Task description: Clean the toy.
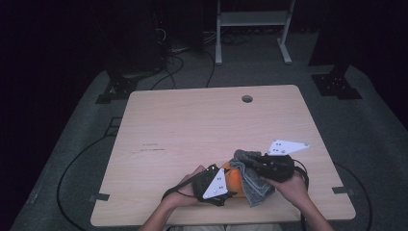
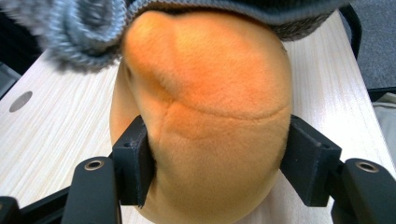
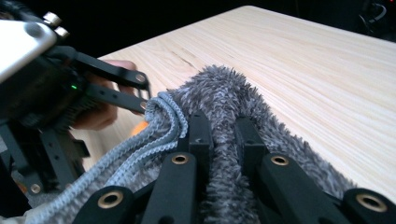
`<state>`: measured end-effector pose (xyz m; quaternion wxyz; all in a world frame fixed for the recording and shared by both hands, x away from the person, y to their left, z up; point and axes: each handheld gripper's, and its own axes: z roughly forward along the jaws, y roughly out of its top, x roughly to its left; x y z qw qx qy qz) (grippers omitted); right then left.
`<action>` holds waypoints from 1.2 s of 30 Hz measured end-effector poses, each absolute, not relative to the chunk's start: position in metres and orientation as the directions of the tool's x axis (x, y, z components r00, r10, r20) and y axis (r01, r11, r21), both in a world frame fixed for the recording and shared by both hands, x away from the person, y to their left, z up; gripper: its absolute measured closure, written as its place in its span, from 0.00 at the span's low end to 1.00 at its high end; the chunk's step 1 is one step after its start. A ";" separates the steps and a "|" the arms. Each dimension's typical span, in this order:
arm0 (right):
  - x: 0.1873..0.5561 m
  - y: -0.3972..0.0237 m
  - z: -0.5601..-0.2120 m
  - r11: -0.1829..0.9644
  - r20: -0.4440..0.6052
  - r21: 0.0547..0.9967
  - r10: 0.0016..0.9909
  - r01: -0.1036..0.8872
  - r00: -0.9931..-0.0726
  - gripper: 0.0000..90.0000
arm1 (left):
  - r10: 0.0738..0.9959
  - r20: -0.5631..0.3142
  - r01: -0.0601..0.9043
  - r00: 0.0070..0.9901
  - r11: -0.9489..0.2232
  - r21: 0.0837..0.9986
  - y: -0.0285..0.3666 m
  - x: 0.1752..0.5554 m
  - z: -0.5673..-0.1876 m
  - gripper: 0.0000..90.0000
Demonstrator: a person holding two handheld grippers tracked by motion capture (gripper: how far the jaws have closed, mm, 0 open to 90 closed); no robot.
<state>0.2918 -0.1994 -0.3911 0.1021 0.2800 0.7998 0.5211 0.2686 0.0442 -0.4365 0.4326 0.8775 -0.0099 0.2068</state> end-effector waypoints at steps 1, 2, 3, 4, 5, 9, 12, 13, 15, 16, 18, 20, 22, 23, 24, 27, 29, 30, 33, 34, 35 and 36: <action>0.292 -0.199 -0.391 0.300 0.128 0.891 0.554 0.341 -0.822 0.89 | 0.162 0.371 -0.196 0.914 -0.626 0.755 0.044 0.269 -0.436 0.37; 0.291 -0.205 -0.393 0.292 0.135 0.890 0.565 0.350 -0.814 0.89 | 0.160 0.373 -0.198 0.914 -0.627 0.753 0.044 0.268 -0.437 0.37; 0.291 -0.210 -0.395 0.281 0.147 0.889 0.572 0.361 -0.807 0.89 | 0.160 0.373 -0.198 0.914 -0.627 0.753 0.044 0.268 -0.437 0.37; 0.291 -0.218 -0.400 0.257 0.173 0.888 0.580 0.381 -0.796 0.89 | 0.159 0.372 -0.197 0.915 -0.628 0.753 0.044 0.268 -0.437 0.36; 0.291 -0.222 -0.402 0.246 0.190 0.885 0.583 0.395 -0.790 0.89 | 0.160 0.369 -0.194 0.916 -0.628 0.754 0.044 0.268 -0.437 0.36; 0.288 -0.234 -0.410 0.224 0.220 0.881 0.587 0.417 -0.779 0.89 | 0.158 0.370 -0.195 0.916 -0.630 0.752 0.044 0.269 -0.437 0.35; 0.288 -0.247 -0.418 0.186 0.256 0.877 0.600 0.443 -0.758 0.89 | 0.178 0.344 -0.167 0.922 -0.619 0.768 0.048 0.272 -0.437 0.34; 0.288 -0.251 -0.419 0.180 0.261 0.875 0.605 0.449 -0.752 0.89 | 0.185 0.336 -0.158 0.923 -0.615 0.772 0.050 0.273 -0.437 0.34; 0.287 -0.256 -0.422 0.168 0.274 0.872 0.611 0.460 -0.743 0.89 | 0.193 0.324 -0.145 0.926 -0.611 0.778 0.052 0.275 -0.437 0.34; 0.287 -0.258 -0.424 0.161 0.281 0.870 0.613 0.465 -0.739 0.89 | 0.211 0.301 -0.120 0.930 -0.600 0.791 0.055 0.277 -0.437 0.33; 0.286 -0.259 -0.426 0.163 0.280 0.867 0.621 0.470 -0.732 0.89 | 0.217 0.294 -0.110 0.931 -0.599 0.793 0.056 0.279 -0.437 0.33; 0.286 -0.258 -0.425 0.150 0.285 0.872 0.618 0.465 -0.733 0.89 | 0.235 0.278 -0.089 0.931 -0.592 0.801 0.056 0.281 -0.437 0.32; 0.284 -0.253 -0.421 0.144 0.269 0.887 0.609 0.438 -0.746 0.89 | 0.251 0.261 -0.067 0.932 -0.589 0.806 0.056 0.282 -0.438 0.32; 0.284 -0.253 -0.421 0.144 0.269 0.887 0.609 0.438 -0.746 0.89 | 0.251 0.261 -0.067 0.932 -0.589 0.806 0.056 0.282 -0.438 0.31; 0.283 -0.248 -0.416 0.130 0.258 0.904 0.595 0.408 -0.761 0.89 | 0.274 0.238 -0.039 0.932 -0.577 0.816 0.057 0.285 -0.439 0.31; 0.281 -0.242 -0.412 0.120 0.249 0.919 0.564 0.376 -0.787 0.89 | 0.296 0.207 -0.005 0.932 -0.564 0.826 0.059 0.288 -0.438 0.31; 0.281 -0.238 -0.414 0.132 0.231 0.921 0.573 0.367 -0.786 0.89 | 0.307 0.179 0.021 0.935 -0.552 0.834 0.062 0.291 -0.439 0.31; 0.282 -0.239 -0.415 0.128 0.235 0.919 0.579 0.372 -0.781 0.89 | 0.319 0.159 0.042 0.934 -0.541 0.840 0.064 0.293 -0.439 0.31; 0.285 -0.243 -0.419 0.120 0.248 0.913 0.595 0.390 -0.764 0.89 | 0.335 0.131 0.070 0.933 -0.526 0.847 0.066 0.296 -0.439 0.31; 0.288 -0.249 -0.426 0.129 0.248 0.902 0.624 0.411 -0.741 0.89 | 0.359 0.089 0.113 0.929 -0.505 0.855 0.070 0.300 -0.439 0.31; 0.288 -0.249 -0.426 0.129 0.248 0.902 0.624 0.411 -0.741 0.89 | 0.359 0.089 0.113 0.929 -0.505 0.855 0.070 0.300 -0.439 0.31; 0.289 -0.253 -0.432 0.137 0.258 0.889 0.638 0.436 -0.726 0.89 | 0.374 0.054 0.144 0.926 -0.482 0.864 0.073 0.304 -0.440 0.31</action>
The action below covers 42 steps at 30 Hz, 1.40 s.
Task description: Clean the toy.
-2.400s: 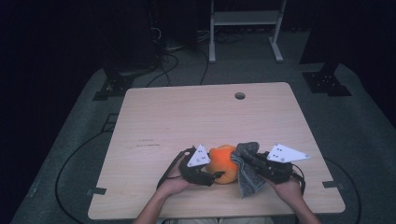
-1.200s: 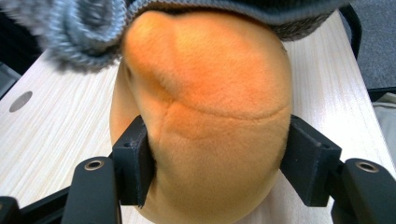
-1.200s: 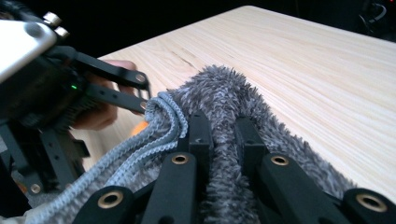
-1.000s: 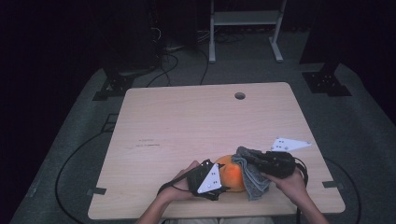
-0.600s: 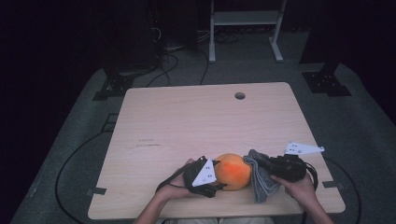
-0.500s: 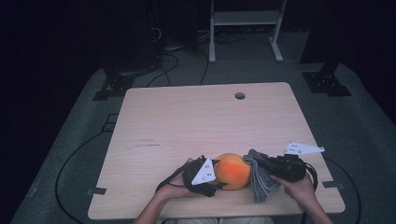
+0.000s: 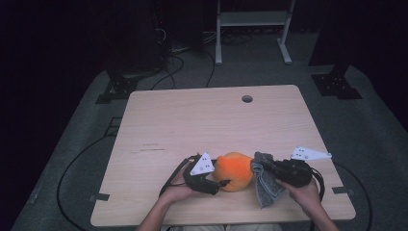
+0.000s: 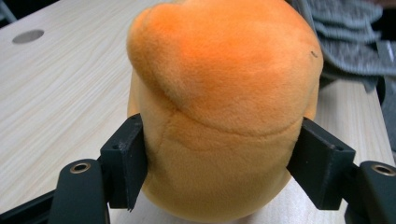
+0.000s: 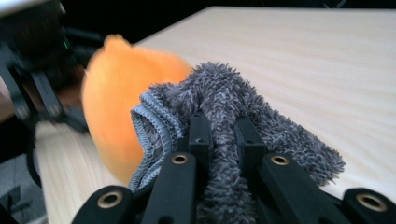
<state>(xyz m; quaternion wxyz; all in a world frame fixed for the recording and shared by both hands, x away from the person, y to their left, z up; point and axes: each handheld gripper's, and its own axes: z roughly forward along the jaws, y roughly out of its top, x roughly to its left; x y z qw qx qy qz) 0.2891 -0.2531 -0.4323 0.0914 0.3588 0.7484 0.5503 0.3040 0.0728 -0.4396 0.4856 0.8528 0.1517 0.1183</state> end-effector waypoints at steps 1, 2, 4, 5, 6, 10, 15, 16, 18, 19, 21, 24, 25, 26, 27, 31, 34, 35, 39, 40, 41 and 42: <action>0.289 -0.253 -0.434 0.142 0.254 0.889 0.639 0.436 -0.726 0.89 | 0.374 0.050 0.149 0.926 -0.482 0.863 0.073 0.305 -0.440 0.31; 0.288 -0.252 -0.434 0.138 0.259 0.890 0.633 0.435 -0.730 0.89 | 0.375 0.051 0.147 0.926 -0.480 0.865 0.073 0.305 -0.440 0.31; 0.287 -0.246 -0.431 0.145 0.241 0.899 0.624 0.413 -0.743 0.89 | 0.385 0.046 0.156 0.922 -0.475 0.866 0.072 0.305 -0.440 0.31; 0.287 -0.246 -0.431 0.145 0.241 0.899 0.624 0.413 -0.743 0.89 | 0.385 0.046 0.156 0.922 -0.475 0.866 0.072 0.305 -0.440 0.30; 0.285 -0.238 -0.425 0.156 0.216 0.909 0.615 0.386 -0.758 0.89 | 0.393 0.039 0.164 0.919 -0.471 0.867 0.072 0.305 -0.440 0.31; 0.279 -0.224 -0.414 0.179 0.167 0.928 0.585 0.328 -0.793 0.89 | 0.418 0.002 0.205 0.908 -0.448 0.870 0.070 0.307 -0.439 0.31; 0.272 -0.199 -0.405 0.247 0.069 0.937 0.561 0.246 -0.825 0.89 | 0.442 -0.012 0.230 0.897 -0.443 0.866 0.065 0.308 -0.437 0.31; 0.272 -0.195 -0.404 0.250 0.062 0.939 0.552 0.236 -0.832 0.89 | 0.466 -0.045 0.266 0.884 -0.419 0.868 0.063 0.309 -0.436 0.31; 0.271 -0.185 -0.402 0.263 0.039 0.942 0.529 0.207 -0.847 0.89 | 0.487 -0.067 0.293 0.871 -0.404 0.867 0.060 0.310 -0.435 0.31; 0.271 -0.181 -0.402 0.276 0.022 0.941 0.527 0.196 -0.850 0.89 | 0.494 -0.071 0.301 0.867 -0.405 0.863 0.060 0.311 -0.435 0.31; 0.272 -0.177 -0.401 0.287 0.010 0.939 0.524 0.188 -0.852 0.89 | 0.502 -0.081 0.312 0.861 -0.395 0.864 0.060 0.311 -0.435 0.31; 0.278 -0.179 -0.399 0.295 -0.025 0.941 0.554 0.168 -0.832 0.89 | 0.506 -0.100 0.321 0.856 -0.369 0.872 0.063 0.311 -0.436 0.34; 0.278 -0.179 -0.399 0.295 -0.025 0.941 0.554 0.168 -0.832 0.89 | 0.506 -0.100 0.321 0.856 -0.369 0.872 0.063 0.311 -0.436 0.34; 0.282 -0.185 -0.399 0.287 -0.020 0.941 0.575 0.179 -0.818 0.89 | 0.498 -0.076 0.297 0.864 -0.382 0.875 0.061 0.310 -0.436 0.34; 0.283 -0.189 -0.398 0.281 -0.017 0.942 0.589 0.185 -0.808 0.89 | 0.498 -0.076 0.297 0.864 -0.382 0.875 0.061 0.310 -0.436 0.35; 0.290 -0.202 -0.396 0.261 0.001 0.942 0.626 0.211 -0.780 0.89 | 0.471 0.003 0.228 0.882 -0.433 0.872 0.050 0.301 -0.435 0.36; 0.296 -0.208 -0.396 0.239 0.023 0.943 0.648 0.232 -0.761 0.89 | 0.447 0.040 0.188 0.893 -0.454 0.871 0.046 0.297 -0.435 0.36; 0.297 -0.210 -0.396 0.233 0.035 0.941 0.654 0.245 -0.756 0.89 | 0.438 0.049 0.177 0.898 -0.460 0.870 0.046 0.296 -0.435 0.36; 0.298 -0.214 -0.399 0.236 0.064 0.930 0.648 0.280 -0.759 0.89 | 0.407 0.062 0.147 0.912 -0.463 0.874 0.050 0.299 -0.434 0.22; 0.296 -0.215 -0.399 0.249 0.054 0.928 0.644 0.276 -0.763 0.89 | 0.398 0.056 0.139 0.916 -0.444 0.885 0.056 0.302 -0.435 0.17; 0.296 -0.215 -0.399 0.249 0.054 0.928 0.644 0.276 -0.763 0.89 | 0.398 0.056 0.139 0.916 -0.444 0.885 0.056 0.302 -0.435 0.13; 0.293 -0.217 -0.399 0.258 0.055 0.925 0.634 0.277 -0.772 0.89 | 0.390 0.002 0.183 0.921 -0.436 0.881 0.059 0.308 -0.438 0.11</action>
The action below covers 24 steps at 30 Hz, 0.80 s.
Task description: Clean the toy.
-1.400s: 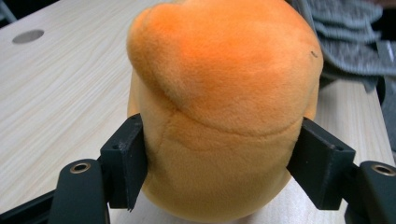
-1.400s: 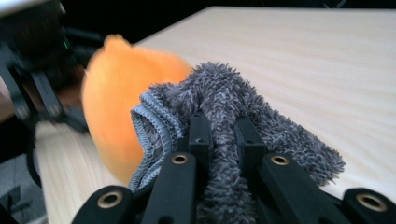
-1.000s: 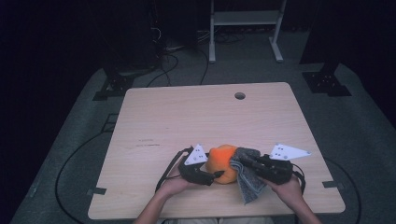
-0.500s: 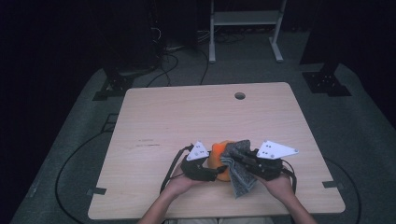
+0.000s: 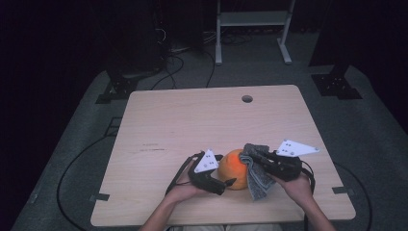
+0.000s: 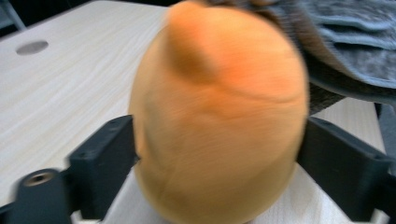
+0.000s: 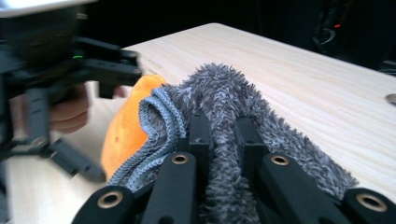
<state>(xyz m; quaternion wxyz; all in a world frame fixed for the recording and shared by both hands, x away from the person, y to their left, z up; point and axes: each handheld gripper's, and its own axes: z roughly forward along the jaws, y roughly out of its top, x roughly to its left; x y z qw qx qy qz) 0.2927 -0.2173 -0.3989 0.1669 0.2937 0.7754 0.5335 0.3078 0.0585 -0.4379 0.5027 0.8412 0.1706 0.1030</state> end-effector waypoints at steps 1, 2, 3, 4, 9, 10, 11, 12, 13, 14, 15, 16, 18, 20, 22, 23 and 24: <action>0.293 -0.217 -0.399 0.258 0.055 0.925 0.634 0.277 -0.772 0.89 | 0.390 0.002 0.183 0.921 -0.436 0.881 0.059 0.308 -0.438 0.10; 0.291 -0.218 -0.399 0.254 0.066 0.926 0.619 0.279 -0.783 0.89 | 0.385 -0.017 0.202 0.923 -0.445 0.873 0.057 0.310 -0.441 0.09; 0.290 -0.217 -0.400 0.253 0.067 0.927 0.612 0.276 -0.788 0.89 | 0.364 -0.028 0.210 0.931 -0.471 0.857 0.051 0.312 -0.446 0.08; 0.289 -0.216 -0.399 0.251 0.073 0.928 0.606 0.277 -0.792 0.89 | 0.363 -0.004 0.191 0.932 -0.480 0.856 0.048 0.310 -0.447 0.09; 0.286 -0.214 -0.392 0.220 0.068 0.943 0.605 0.249 -0.793 0.89 | 0.402 0.101 0.095 0.910 -0.439 0.894 0.057 0.301 -0.433 0.36; 0.287 -0.216 -0.391 0.208 0.066 0.948 0.613 0.241 -0.788 0.89 | 0.411 0.109 0.086 0.905 -0.428 0.899 0.060 0.301 -0.428 0.37; 0.288 -0.217 -0.391 0.195 0.073 0.950 0.619 0.243 -0.782 0.89 | 0.409 0.112 0.082 0.906 -0.429 0.900 0.062 0.301 -0.423 0.38; 0.290 -0.218 -0.391 0.180 0.091 0.950 0.620 0.255 -0.779 0.89 | 0.408 0.114 0.077 0.906 -0.424 0.903 0.065 0.299 -0.416 0.38; 0.290 -0.218 -0.391 0.180 0.091 0.950 0.620 0.255 -0.779 0.89 | 0.408 0.114 0.077 0.906 -0.424 0.903 0.065 0.299 -0.416 0.38; 0.292 -0.219 -0.393 0.166 0.108 0.949 0.625 0.267 -0.773 0.89 | 0.407 0.124 0.066 0.905 -0.423 0.904 0.066 0.297 -0.412 0.38; 0.293 -0.219 -0.394 0.163 0.114 0.948 0.628 0.273 -0.770 0.89 | 0.407 0.131 0.060 0.904 -0.423 0.904 0.067 0.296 -0.410 0.38; 0.295 -0.220 -0.397 0.154 0.132 0.945 0.627 0.289 -0.767 0.89 | 0.406 0.138 0.051 0.903 -0.423 0.905 0.069 0.295 -0.405 0.37; 0.297 -0.219 -0.401 0.149 0.151 0.940 0.628 0.308 -0.764 0.89 | 0.403 0.142 0.047 0.904 -0.426 0.904 0.071 0.294 -0.402 0.37; 0.298 -0.219 -0.403 0.145 0.159 0.938 0.627 0.315 -0.762 0.89 | 0.401 0.144 0.046 0.905 -0.427 0.903 0.071 0.294 -0.401 0.37; 0.299 -0.217 -0.409 0.146 0.183 0.927 0.626 0.345 -0.758 0.89 | 0.399 0.139 0.049 0.907 -0.426 0.903 0.073 0.294 -0.400 0.36; 0.300 -0.216 -0.412 0.146 0.193 0.923 0.624 0.356 -0.757 0.89 | 0.396 0.136 0.053 0.908 -0.431 0.901 0.073 0.294 -0.400 0.35; 0.300 -0.216 -0.412 0.146 0.193 0.923 0.624 0.356 -0.757 0.89 | 0.394 0.128 0.062 0.910 -0.434 0.899 0.073 0.295 -0.401 0.35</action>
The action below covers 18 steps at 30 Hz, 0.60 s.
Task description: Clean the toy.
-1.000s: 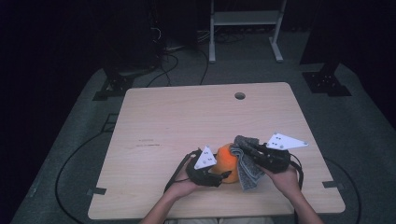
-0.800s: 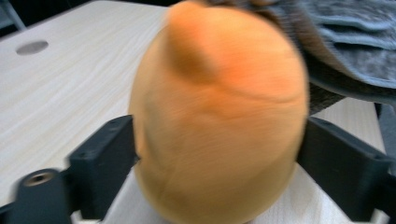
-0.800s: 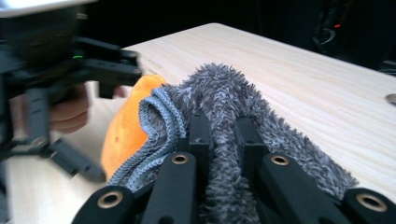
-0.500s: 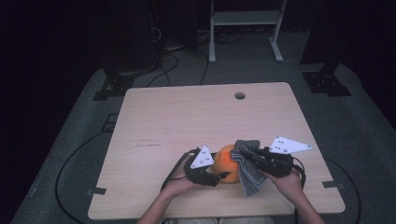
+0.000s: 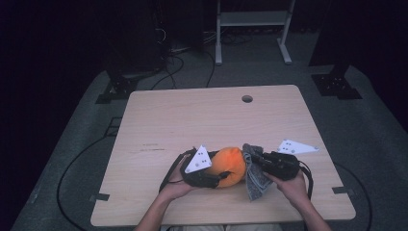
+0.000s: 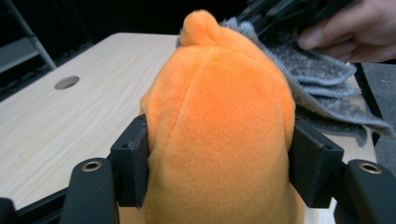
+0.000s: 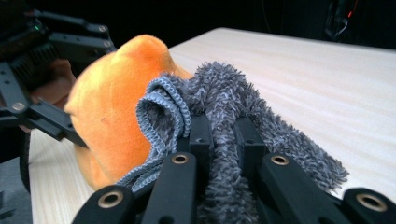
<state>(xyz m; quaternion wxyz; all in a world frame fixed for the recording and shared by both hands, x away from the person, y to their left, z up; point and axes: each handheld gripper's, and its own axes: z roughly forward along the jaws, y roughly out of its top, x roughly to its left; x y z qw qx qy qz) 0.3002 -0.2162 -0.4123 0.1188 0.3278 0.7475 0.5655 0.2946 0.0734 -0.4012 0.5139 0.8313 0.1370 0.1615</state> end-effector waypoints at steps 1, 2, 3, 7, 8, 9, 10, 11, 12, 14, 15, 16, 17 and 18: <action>0.301 -0.215 -0.416 0.151 0.205 0.915 0.623 0.373 -0.755 0.89 | 0.391 0.119 0.071 0.913 -0.440 0.895 0.074 0.295 -0.403 0.34; 0.304 -0.213 -0.423 0.174 0.216 0.899 0.623 0.403 -0.751 0.89 | 0.386 0.107 0.086 0.916 -0.451 0.889 0.074 0.297 -0.405 0.33; 0.304 -0.213 -0.423 0.174 0.216 0.899 0.623 0.403 -0.751 0.89 | 0.382 0.091 0.107 0.920 -0.467 0.878 0.073 0.299 -0.408 0.33; 0.309 -0.218 -0.428 0.161 0.244 0.886 0.637 0.435 -0.731 0.89 | 0.391 0.083 0.133 0.917 -0.495 0.859 0.067 0.303 -0.422 0.32; 0.306 -0.224 -0.421 0.126 0.251 0.900 0.632 0.417 -0.734 0.89 | 0.400 0.088 0.133 0.912 -0.493 0.860 0.064 0.304 -0.423 0.31; 0.306 -0.224 -0.421 0.126 0.251 0.900 0.632 0.417 -0.734 0.89 | 0.400 0.088 0.133 0.912 -0.493 0.860 0.064 0.304 -0.423 0.32; 0.301 -0.226 -0.412 0.103 0.247 0.917 0.609 0.385 -0.753 0.89 | 0.401 0.096 0.124 0.911 -0.488 0.864 0.059 0.303 -0.426 0.32; 0.298 -0.225 -0.407 0.108 0.229 0.925 0.604 0.364 -0.763 0.89 | 0.398 0.106 0.113 0.911 -0.489 0.865 0.055 0.301 -0.427 0.32; 0.295 -0.222 -0.402 0.124 0.198 0.933 0.606 0.337 -0.771 0.89 | 0.393 0.114 0.105 0.912 -0.494 0.863 0.052 0.300 -0.428 0.32; 0.288 -0.214 -0.392 0.151 0.146 0.946 0.595 0.288 -0.791 0.89 | 0.390 0.135 0.090 0.911 -0.506 0.858 0.045 0.297 -0.428 0.31; 0.288 -0.214 -0.392 0.151 0.146 0.946 0.595 0.288 -0.791 0.89 | 0.390 0.135 0.090 0.911 -0.506 0.858 0.045 0.297 -0.428 0.31; 0.284 -0.204 -0.388 0.183 0.109 0.948 0.581 0.261 -0.806 0.89 | 0.385 0.146 0.079 0.911 -0.513 0.855 0.043 0.296 -0.428 0.31; 0.283 -0.199 -0.389 0.206 0.094 0.944 0.581 0.257 -0.808 0.89 | 0.385 0.152 0.076 0.910 -0.517 0.853 0.041 0.295 -0.428 0.31; 0.283 -0.195 -0.392 0.230 0.080 0.938 0.585 0.260 -0.807 0.89 | 0.383 0.144 0.080 0.912 -0.513 0.855 0.042 0.296 -0.429 0.31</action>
